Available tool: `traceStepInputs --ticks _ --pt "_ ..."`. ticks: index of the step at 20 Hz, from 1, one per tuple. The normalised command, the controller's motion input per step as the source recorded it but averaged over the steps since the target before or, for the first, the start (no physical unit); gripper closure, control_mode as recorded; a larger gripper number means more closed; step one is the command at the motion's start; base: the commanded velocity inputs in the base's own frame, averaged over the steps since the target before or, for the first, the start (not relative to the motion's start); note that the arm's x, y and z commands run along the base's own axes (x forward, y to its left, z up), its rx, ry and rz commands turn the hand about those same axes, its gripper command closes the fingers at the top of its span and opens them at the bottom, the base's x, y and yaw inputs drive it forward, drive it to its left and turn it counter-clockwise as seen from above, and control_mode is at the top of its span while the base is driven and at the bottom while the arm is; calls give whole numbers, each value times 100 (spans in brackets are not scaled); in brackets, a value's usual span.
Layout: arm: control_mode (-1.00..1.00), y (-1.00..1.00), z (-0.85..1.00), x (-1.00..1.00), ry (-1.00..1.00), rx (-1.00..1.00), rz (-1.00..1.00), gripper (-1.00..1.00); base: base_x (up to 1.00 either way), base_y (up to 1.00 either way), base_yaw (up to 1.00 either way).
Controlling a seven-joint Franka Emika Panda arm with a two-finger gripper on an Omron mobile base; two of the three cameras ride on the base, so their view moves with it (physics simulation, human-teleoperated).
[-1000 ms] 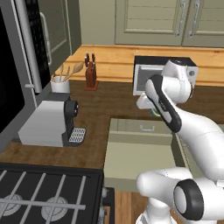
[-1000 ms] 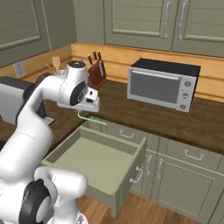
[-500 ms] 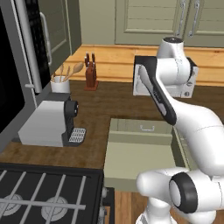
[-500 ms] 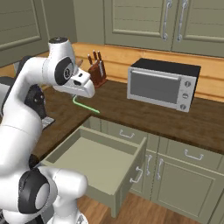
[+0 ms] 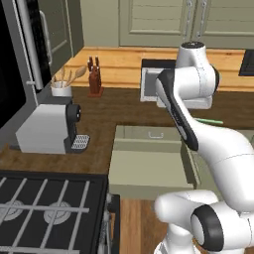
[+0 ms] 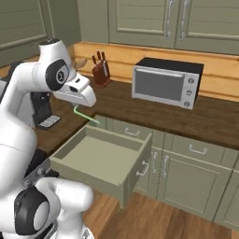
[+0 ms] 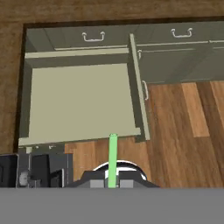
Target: Take a straw from the drawer in front and place it inside the glass cup on the dining counter.
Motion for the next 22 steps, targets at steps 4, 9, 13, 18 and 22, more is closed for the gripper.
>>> traceStepInputs --ticks 4,9,13,18,22 --pt "100 0 0 0 0 0 0 100 -100 -41 -36" --pt "100 0 0 0 0 0 0 100 -23 -13 -87" --pt "100 0 0 0 0 0 0 100 0 -1 -98" --pt "100 0 0 0 0 0 0 100 0 -21 -93" --pt "100 0 0 0 0 0 0 100 0 -39 -88"
